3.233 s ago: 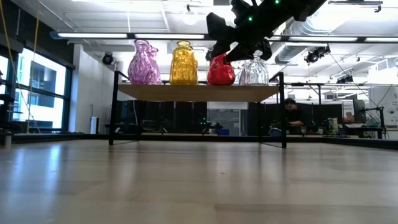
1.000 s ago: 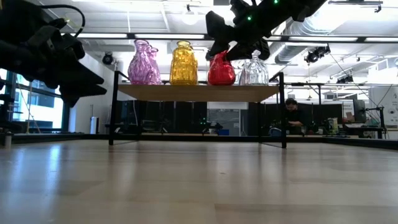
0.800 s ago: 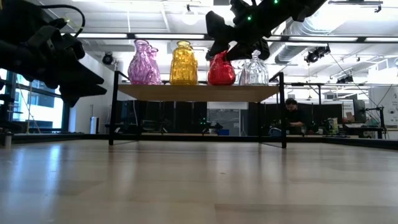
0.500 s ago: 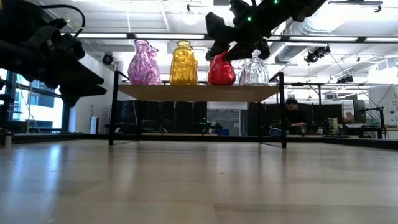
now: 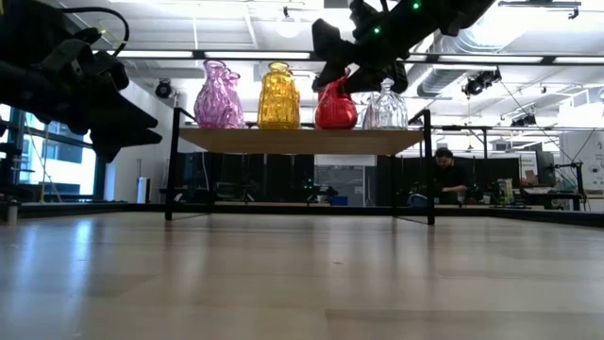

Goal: Sort vases onto shelf
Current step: Put the red vase on the shelf aligned with the other red vases

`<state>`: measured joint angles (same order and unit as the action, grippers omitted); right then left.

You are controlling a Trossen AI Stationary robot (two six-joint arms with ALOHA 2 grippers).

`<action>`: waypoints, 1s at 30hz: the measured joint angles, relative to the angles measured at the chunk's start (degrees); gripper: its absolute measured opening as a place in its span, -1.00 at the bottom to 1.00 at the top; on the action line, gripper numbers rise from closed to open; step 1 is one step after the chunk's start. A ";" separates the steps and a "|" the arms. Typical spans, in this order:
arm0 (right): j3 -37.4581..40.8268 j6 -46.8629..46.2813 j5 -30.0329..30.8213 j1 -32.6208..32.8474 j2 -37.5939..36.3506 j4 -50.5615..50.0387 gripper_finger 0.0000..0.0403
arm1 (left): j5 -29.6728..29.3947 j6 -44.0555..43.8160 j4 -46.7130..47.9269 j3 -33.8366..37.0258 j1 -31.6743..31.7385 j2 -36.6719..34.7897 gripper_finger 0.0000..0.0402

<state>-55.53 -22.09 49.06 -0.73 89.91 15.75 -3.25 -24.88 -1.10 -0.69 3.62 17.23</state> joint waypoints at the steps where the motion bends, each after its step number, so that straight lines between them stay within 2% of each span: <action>1: -0.02 -0.23 -0.07 -0.05 -0.01 -0.01 -0.08 | 0.00 0.00 0.00 0.00 0.00 0.00 -0.27; 6: -0.02 -0.82 -0.84 -0.74 -0.02 -0.02 -0.04 | 0.00 0.00 0.00 -0.02 0.00 0.00 -0.27; 17: -0.01 -0.36 -2.44 -0.92 -0.02 0.41 0.20 | 0.02 0.00 0.00 -0.04 -0.01 0.00 -0.27; 30: 0.00 -0.39 -2.58 -0.35 -0.02 1.25 0.21 | 0.02 0.00 0.00 -0.04 0.00 0.00 -0.27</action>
<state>-55.53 -22.48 46.48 -1.08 89.89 16.99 -3.22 -24.89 -1.10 -0.73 3.62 17.23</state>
